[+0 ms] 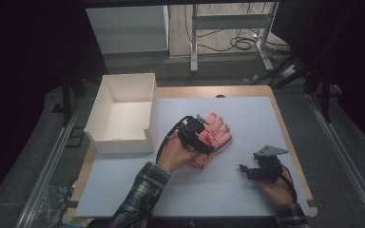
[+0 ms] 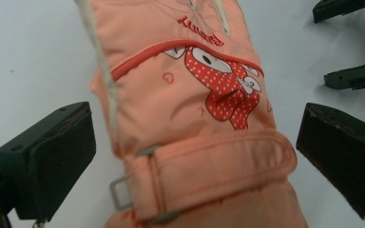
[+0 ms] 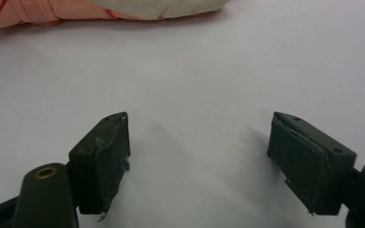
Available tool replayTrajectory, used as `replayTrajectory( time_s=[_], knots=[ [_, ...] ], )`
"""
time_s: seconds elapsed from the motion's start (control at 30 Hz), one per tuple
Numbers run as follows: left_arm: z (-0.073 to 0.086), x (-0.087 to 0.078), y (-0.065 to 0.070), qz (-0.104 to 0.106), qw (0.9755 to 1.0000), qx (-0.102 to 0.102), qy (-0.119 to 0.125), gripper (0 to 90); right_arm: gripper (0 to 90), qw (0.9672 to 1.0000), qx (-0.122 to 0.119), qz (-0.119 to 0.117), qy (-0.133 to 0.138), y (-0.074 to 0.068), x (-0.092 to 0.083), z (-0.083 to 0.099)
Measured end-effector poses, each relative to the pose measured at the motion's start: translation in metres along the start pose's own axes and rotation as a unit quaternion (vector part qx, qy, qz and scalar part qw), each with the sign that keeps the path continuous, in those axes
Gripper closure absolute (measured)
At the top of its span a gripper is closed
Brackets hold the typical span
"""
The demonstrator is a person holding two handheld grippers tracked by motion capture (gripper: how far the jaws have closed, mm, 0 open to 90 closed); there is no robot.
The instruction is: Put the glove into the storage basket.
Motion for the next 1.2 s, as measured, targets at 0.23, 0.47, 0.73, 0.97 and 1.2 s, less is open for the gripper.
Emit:
replayTrajectory(
  time_s=[0.23, 0.47, 0.73, 0.97, 1.2],
  knots=[
    [-0.002, 0.017, 0.001, -0.005, 0.9998, 0.001, -0.019, 0.0, 22.3, 1.0, 0.0, 0.0, 0.0, 0.0, 0.0, 0.0],
    [0.002, 0.034, -0.001, -0.01, 0.9992, 0.0, -0.039, 0.0, 22.3, 1.0, 0.0, 0.0, 0.0, 0.0, 0.0, 0.0],
    [0.009, 0.049, -0.001, -0.017, 0.9985, -0.004, -0.051, 0.0, 22.3, 1.0, 0.0, 0.0, -0.001, 0.0, 0.0, 0.0],
    [0.015, 0.057, -0.002, -0.02, 0.9981, -0.002, -0.058, 0.0, 22.3, 1.0, 0.001, 0.0, -0.001, 0.0, 0.0, 0.0],
    [0.016, 0.06, 0.001, -0.028, 0.9973, -0.002, -0.068, 5.3, 22.3, 1.0, 0.001, 0.0, -0.001, 0.0, 0.0, 0.0]
  ],
)
Point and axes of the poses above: each handheld gripper's, and its own axes: x roughly forward along the jaws, z roughly out of its underside, y roughly to its right, the point moved 2 cm from there along x, roughly forward along the jaws, and after that the axes turned 1 degree about x, right-handed, at the moved point
